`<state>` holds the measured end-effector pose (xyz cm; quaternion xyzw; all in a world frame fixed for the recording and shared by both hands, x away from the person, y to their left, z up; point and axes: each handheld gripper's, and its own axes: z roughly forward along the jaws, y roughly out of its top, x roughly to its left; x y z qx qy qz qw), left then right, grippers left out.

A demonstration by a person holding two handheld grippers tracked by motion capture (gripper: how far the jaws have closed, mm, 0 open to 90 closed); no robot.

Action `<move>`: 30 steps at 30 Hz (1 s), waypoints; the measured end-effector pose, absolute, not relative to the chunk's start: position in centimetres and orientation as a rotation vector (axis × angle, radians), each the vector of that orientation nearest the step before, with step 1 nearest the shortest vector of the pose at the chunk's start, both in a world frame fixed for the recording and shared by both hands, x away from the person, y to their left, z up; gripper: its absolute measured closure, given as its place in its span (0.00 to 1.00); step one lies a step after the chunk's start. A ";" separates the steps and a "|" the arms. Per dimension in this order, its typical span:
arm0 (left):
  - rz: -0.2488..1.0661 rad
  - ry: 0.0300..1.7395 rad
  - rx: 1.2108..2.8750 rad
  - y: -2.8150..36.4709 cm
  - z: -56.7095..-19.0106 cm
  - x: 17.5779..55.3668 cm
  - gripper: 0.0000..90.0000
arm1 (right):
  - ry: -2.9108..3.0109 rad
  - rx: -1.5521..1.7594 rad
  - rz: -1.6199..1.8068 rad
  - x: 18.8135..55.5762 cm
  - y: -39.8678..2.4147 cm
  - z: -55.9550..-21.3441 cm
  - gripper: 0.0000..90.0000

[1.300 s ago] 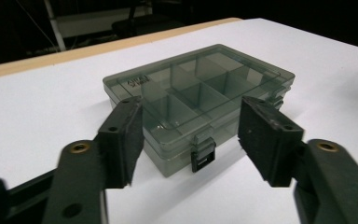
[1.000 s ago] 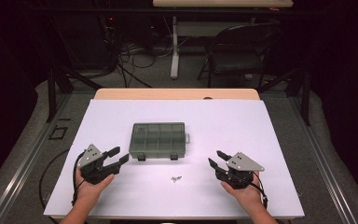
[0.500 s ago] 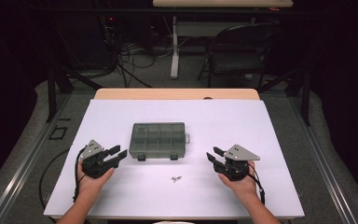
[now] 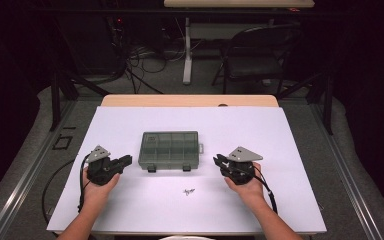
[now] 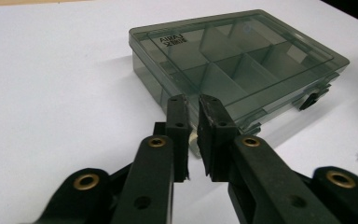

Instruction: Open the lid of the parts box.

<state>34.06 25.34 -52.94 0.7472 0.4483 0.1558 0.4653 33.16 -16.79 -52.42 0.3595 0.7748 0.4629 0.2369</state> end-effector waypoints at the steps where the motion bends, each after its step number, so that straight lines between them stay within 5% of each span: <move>1: 0.381 1.105 1.842 25.4 -53.0 34.2 0.96 | 2.134 0.976 1.259 33.4 -16.5 -52.5 0.90; 13: 0.363 1.122 1.854 25.6 -52.7 35.9 1.00 | 2.186 0.964 1.237 36.0 -14.3 -52.6 1.00; 30: 0.373 1.063 1.947 25.3 -53.4 34.6 1.00 | 2.265 0.954 1.247 36.0 -14.4 -53.7 1.00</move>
